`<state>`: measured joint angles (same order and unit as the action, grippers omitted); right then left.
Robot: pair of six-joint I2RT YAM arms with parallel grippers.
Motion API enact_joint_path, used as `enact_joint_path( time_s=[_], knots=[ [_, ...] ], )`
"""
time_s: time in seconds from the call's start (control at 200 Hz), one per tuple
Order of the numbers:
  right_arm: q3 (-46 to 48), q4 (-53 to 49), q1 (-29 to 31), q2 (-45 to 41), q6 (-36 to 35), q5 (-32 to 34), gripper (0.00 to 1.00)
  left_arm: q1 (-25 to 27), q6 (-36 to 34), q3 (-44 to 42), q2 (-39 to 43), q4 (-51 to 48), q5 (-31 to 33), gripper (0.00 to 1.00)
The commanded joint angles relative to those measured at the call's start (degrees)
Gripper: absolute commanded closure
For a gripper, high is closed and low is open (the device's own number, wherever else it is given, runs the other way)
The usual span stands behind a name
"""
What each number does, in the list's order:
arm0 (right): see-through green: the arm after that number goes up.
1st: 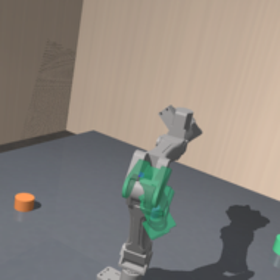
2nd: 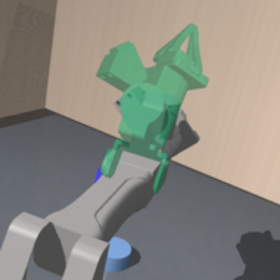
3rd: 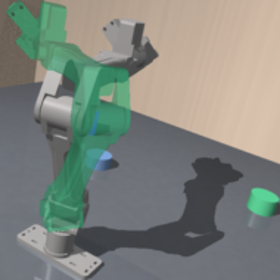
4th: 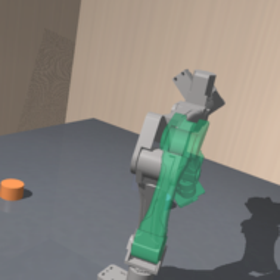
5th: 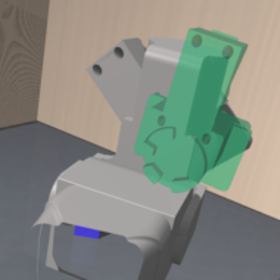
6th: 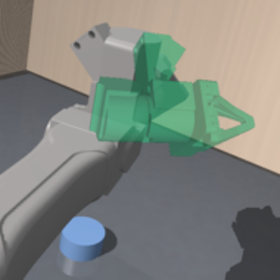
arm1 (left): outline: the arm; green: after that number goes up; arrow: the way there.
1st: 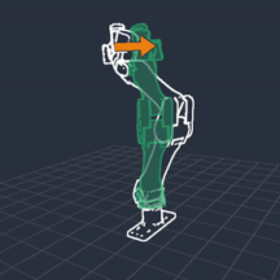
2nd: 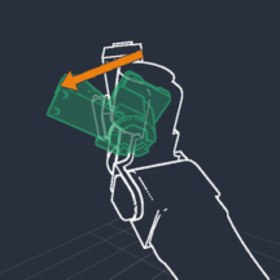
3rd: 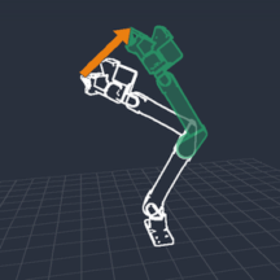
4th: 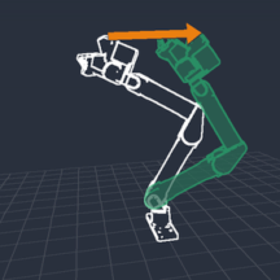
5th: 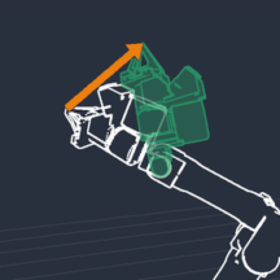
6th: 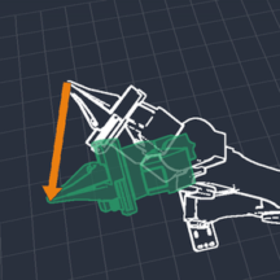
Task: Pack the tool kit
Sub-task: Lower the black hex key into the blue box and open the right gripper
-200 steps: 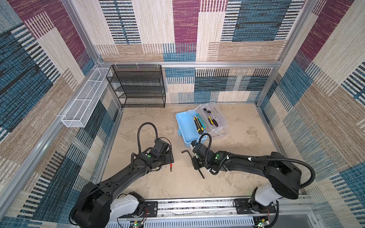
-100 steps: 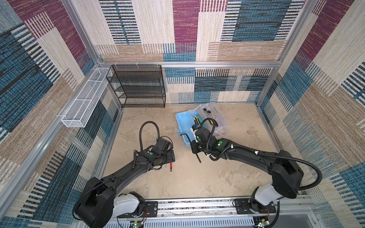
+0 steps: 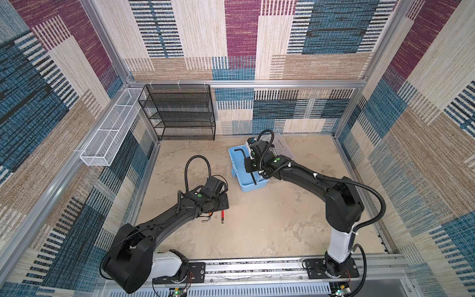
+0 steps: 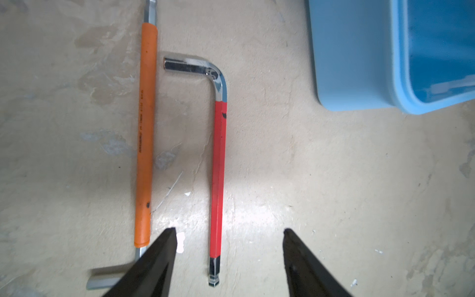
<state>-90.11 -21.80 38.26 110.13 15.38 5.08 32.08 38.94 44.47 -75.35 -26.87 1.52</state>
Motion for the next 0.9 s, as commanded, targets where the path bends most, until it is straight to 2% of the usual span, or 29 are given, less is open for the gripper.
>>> enact_joint_path(
  time_s=[0.0, 0.356, 0.766, 0.896],
  knots=[
    [-5.6, -2.6, -0.8, 4.3, -2.2, 0.1, 0.98, 0.1, -1.4, 0.8, -1.0, -0.5, -0.5, 0.32],
    [-17.9, -7.2, -1.8, 15.8, -2.2, 3.4, 0.97, 0.4, -2.3, 3.4, -5.1, -1.4, -1.0, 0.36],
    [-17.6, -8.2, -1.9, 19.5, -1.2, 5.2, 0.96, 1.1, -2.9, 6.2, -9.5, -2.2, -1.3, 0.42],
    [-17.1, -8.1, -1.9, 19.9, -0.8, 4.9, 0.89, 1.3, -2.9, 6.3, -9.9, -2.2, -1.0, 0.43]
  ],
)
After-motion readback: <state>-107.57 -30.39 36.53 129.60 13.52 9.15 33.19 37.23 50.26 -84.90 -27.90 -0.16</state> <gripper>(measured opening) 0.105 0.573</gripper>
